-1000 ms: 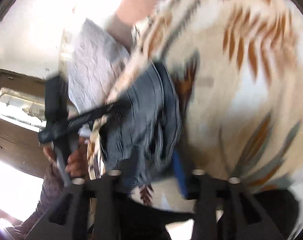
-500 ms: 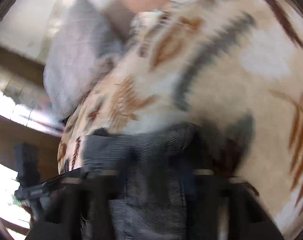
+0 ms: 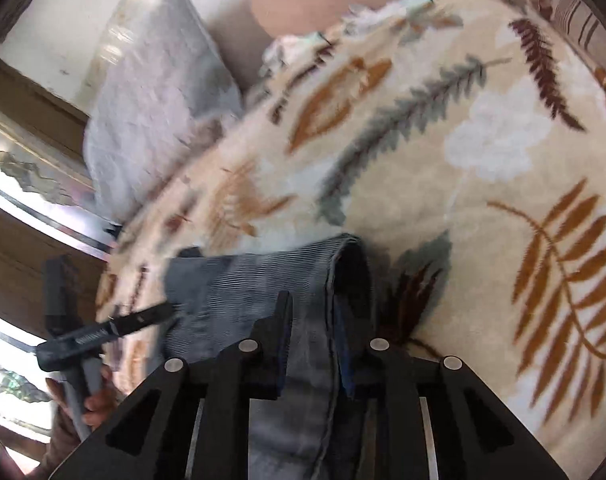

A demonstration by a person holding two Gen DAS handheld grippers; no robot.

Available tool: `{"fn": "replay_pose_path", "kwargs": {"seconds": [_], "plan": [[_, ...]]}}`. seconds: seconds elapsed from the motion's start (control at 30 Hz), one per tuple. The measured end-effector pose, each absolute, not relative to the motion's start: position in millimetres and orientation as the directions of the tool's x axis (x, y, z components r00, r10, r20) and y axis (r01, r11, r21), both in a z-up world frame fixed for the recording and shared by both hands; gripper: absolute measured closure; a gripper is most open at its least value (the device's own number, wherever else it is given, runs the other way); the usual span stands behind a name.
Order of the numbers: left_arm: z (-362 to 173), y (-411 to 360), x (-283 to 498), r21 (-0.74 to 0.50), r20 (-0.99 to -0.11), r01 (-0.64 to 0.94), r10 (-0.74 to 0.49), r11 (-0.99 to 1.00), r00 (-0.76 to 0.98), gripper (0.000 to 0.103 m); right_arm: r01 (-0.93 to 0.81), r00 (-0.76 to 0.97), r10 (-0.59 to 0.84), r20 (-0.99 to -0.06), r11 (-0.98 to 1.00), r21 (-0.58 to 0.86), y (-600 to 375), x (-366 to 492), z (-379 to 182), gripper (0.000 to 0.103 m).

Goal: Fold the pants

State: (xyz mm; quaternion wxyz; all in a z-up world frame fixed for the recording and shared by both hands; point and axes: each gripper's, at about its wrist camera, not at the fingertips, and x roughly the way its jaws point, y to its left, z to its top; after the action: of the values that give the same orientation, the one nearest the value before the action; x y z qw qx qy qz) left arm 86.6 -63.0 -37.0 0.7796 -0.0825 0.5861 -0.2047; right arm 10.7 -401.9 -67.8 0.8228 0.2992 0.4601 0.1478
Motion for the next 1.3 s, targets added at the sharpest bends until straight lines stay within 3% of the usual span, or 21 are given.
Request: {"fn": "replay_pose_path", "kwargs": {"seconds": [0.03,0.07,0.1,0.2,0.23,0.27,0.3,0.37,0.43,0.57,0.73,0.9,1.0,1.3], "plan": [[-35.5,-60.0,75.5,-0.397,-0.871,0.229,-0.443,0.889,0.211,0.040,0.016,0.519,0.536,-0.666,0.773,0.634,-399.2,3.1,-65.1,0.063],[-35.6,-56.2,65.0,-0.427,-0.859,0.230,-0.472,0.874,0.198,0.037,0.007,0.504,0.543,-0.672,0.775,0.631,-395.9,-4.2,-65.0,0.046],[-38.3,-54.1,51.0,-0.464,-0.845,0.224,-0.504,0.857,0.177,0.034,0.005,0.492,0.543,-0.680,0.780,0.626,-391.5,-11.7,-68.3,0.038],[-55.8,-63.3,22.7,-0.464,-0.858,0.228,-0.498,0.856,0.124,0.029,0.023,0.434,0.563,-0.704,0.774,0.633,-382.5,-31.8,-87.2,0.038],[-61.5,-67.8,16.2,-0.431,-0.877,0.226,-0.464,0.874,0.123,0.029,0.035,0.415,0.555,-0.721,0.782,0.622,-377.8,-31.3,-96.2,0.039],[-62.3,-70.1,9.7,-0.403,-0.888,0.218,-0.438,0.889,0.140,0.029,0.039,0.406,0.543,-0.735,0.793,0.608,-374.9,-31.6,-100.4,0.054],[-58.3,-70.5,4.4,-0.392,-0.887,0.214,-0.429,0.895,0.169,0.029,0.037,0.416,0.512,-0.752,0.816,0.577,-372.6,-35.0,-97.7,0.079],[-47.7,-75.1,-6.3,-0.324,-0.892,0.229,-0.377,0.918,0.249,0.030,-0.008,0.462,0.511,-0.724,0.819,0.573,-372.6,-44.2,-78.8,0.093],[-48.7,-83.1,-12.6,-0.263,-0.897,0.241,-0.329,0.934,0.294,0.030,-0.048,0.503,0.459,-0.732,0.861,0.507,-368.7,-54.8,-62.3,0.094],[-56.8,-91.7,-9.8,-0.230,-0.906,0.224,-0.292,0.947,0.305,0.029,-0.015,0.401,0.386,-0.830,0.909,0.416,-362.5,-51.9,-95.4,0.092],[-43.7,-88.1,-13.3,-0.191,-0.901,0.228,-0.262,0.955,0.346,0.030,0.001,0.455,0.398,-0.796,0.894,0.448,-368.5,-53.5,-69.6,0.081],[-39.5,-83.5,-14.6,-0.184,-0.900,0.218,-0.253,0.958,0.354,0.030,0.040,0.517,0.389,-0.762,0.879,0.476,-384.2,-56.3,-49.0,0.054],[-36.9,-81.8,-12.4,-0.176,-0.899,0.209,-0.244,0.962,0.364,0.030,0.051,0.539,0.382,-0.751,0.875,0.482,-390.8,-53.5,-41.1,0.048],[-13.7,-59.7,11.7,-0.183,-0.888,0.175,-0.239,0.967,0.392,0.030,0.086,0.543,0.398,-0.739,0.849,0.521,-401.1,-34.9,-46.5,0.044]]}}
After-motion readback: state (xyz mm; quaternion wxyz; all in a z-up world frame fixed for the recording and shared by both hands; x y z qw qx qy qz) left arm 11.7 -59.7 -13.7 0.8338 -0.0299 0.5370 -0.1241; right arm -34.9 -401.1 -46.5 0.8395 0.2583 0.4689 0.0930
